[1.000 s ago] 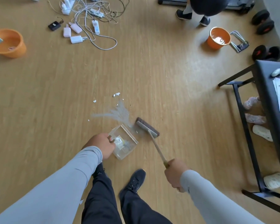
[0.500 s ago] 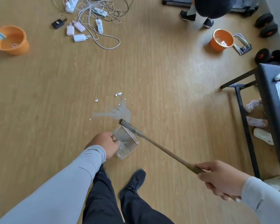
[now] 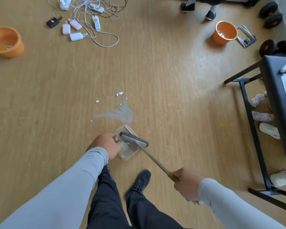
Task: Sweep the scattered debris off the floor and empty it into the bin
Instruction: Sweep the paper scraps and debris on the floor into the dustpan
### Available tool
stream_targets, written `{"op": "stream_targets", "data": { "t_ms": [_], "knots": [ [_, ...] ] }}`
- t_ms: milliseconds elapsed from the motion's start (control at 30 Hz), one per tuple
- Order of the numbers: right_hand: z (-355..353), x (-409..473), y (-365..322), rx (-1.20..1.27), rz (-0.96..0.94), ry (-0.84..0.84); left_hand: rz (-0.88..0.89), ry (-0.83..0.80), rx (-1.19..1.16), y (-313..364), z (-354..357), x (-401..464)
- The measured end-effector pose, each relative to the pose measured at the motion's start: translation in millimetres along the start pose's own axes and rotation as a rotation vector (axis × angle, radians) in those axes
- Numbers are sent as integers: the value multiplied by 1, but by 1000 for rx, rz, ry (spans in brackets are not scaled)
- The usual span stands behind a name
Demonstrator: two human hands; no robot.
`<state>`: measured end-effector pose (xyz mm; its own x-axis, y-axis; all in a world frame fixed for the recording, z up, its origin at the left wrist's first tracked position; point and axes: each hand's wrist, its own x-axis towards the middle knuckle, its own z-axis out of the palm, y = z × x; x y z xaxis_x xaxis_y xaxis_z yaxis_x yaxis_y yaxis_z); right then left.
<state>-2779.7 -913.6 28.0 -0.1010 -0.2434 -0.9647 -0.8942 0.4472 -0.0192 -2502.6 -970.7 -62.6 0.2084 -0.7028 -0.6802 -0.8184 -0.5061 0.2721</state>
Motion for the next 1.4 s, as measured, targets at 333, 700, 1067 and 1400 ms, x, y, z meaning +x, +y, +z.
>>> {"op": "stream_targets", "data": {
  "t_ms": [333,700,1067,1400],
  "knots": [
    [-55,-34,54,313,154,-72,9,-10,-13,-5,1,-2],
    [4,21,-33,-128,-34,49,11,-2,-29,-5,-3,2],
    [-9,-35,23,214,116,22,16,-42,-59,-10,0,1],
    [32,-36,9,443,152,125,28,-109,-125,-38,-8,-14]
  ]
}}
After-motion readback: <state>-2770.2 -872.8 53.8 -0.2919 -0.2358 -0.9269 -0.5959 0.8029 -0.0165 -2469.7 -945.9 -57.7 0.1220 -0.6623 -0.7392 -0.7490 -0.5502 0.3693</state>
